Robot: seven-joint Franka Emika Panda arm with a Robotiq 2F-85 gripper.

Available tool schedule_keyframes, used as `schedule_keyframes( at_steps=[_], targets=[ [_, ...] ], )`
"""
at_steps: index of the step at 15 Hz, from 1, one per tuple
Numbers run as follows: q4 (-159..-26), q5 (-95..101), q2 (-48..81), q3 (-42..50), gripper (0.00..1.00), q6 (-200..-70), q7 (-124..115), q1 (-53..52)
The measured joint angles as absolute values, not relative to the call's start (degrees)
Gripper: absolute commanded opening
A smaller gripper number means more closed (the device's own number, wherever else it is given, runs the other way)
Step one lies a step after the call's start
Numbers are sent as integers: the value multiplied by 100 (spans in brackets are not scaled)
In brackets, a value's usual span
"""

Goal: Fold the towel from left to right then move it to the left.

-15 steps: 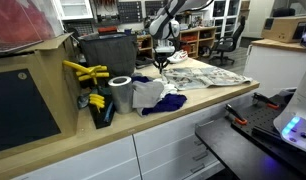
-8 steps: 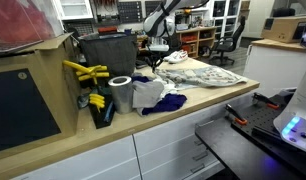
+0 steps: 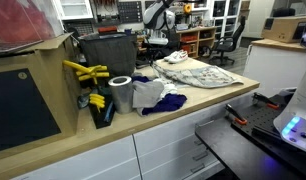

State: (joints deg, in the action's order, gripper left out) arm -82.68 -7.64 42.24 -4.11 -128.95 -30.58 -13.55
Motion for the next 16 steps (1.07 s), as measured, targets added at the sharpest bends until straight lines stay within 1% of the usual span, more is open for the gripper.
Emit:
schedule_keyframes(
  at_steps=[4,16],
  targets=[
    [-8465,-828,3912,-404,0,-12672,-2759,-1107],
    [-9706,-760,2750,-95,0,-11961,-1935,-525]
  ],
)
